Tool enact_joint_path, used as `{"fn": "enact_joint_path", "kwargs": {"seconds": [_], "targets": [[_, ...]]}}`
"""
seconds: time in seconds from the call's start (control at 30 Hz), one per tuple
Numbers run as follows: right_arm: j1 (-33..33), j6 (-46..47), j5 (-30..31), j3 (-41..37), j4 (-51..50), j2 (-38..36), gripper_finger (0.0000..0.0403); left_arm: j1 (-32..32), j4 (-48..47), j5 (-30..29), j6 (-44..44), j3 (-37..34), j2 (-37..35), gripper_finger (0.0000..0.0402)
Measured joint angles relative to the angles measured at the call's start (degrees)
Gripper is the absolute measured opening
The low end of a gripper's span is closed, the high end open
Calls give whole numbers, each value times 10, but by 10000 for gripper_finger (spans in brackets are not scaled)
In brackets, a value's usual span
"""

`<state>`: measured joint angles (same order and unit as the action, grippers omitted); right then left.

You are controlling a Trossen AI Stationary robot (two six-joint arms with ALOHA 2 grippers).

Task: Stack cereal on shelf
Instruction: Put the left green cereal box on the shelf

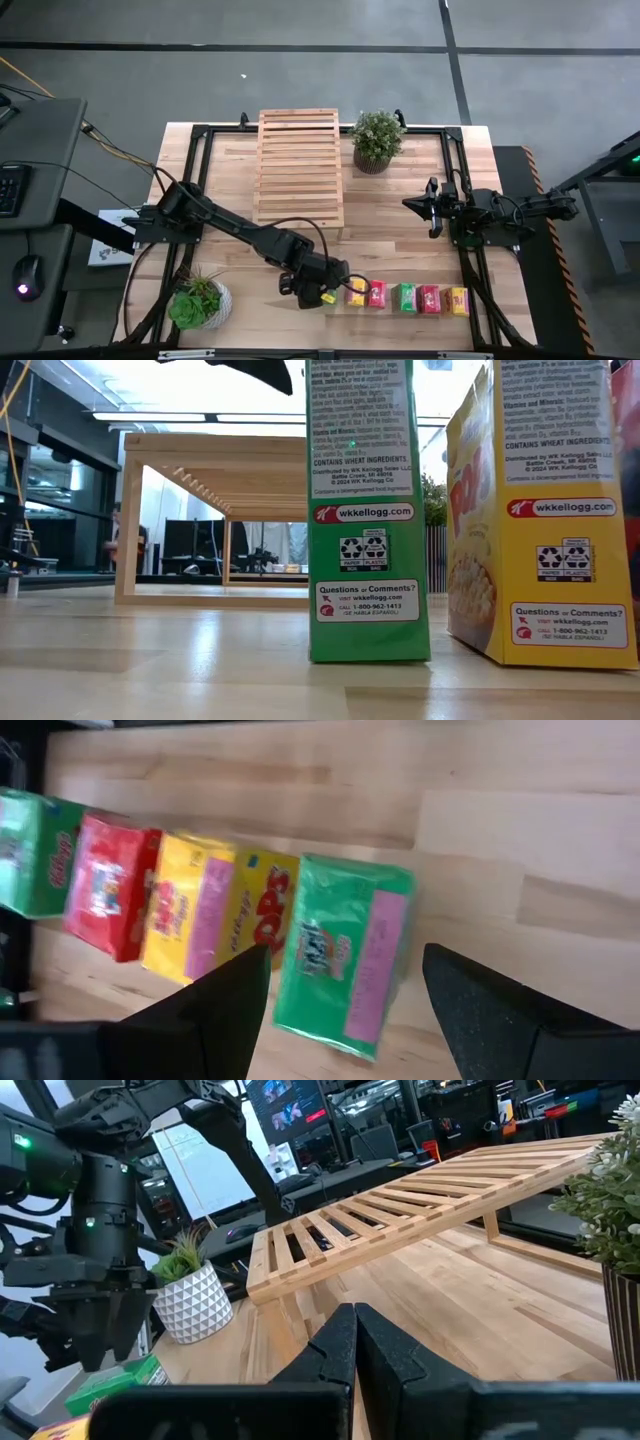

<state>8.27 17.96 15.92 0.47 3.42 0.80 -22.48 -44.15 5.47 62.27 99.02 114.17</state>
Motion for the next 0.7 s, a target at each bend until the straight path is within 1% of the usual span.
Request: {"fn": "enact_joint_path", "kwargs": {"seconds": [0.1, 0.3, 0.6, 0.7], "targets": [[0, 0, 0, 0, 0, 0, 0, 2, 5, 20, 1, 0, 6, 253], [0, 0, 0, 0, 0, 0, 0, 2, 13, 19, 23, 0, 14, 253], [0, 0, 0, 0, 0, 0, 0, 12, 16, 24, 23, 0, 14, 253], [0, 0, 0, 0, 0, 0, 0, 16, 18, 27, 20, 0, 28, 253]]}}
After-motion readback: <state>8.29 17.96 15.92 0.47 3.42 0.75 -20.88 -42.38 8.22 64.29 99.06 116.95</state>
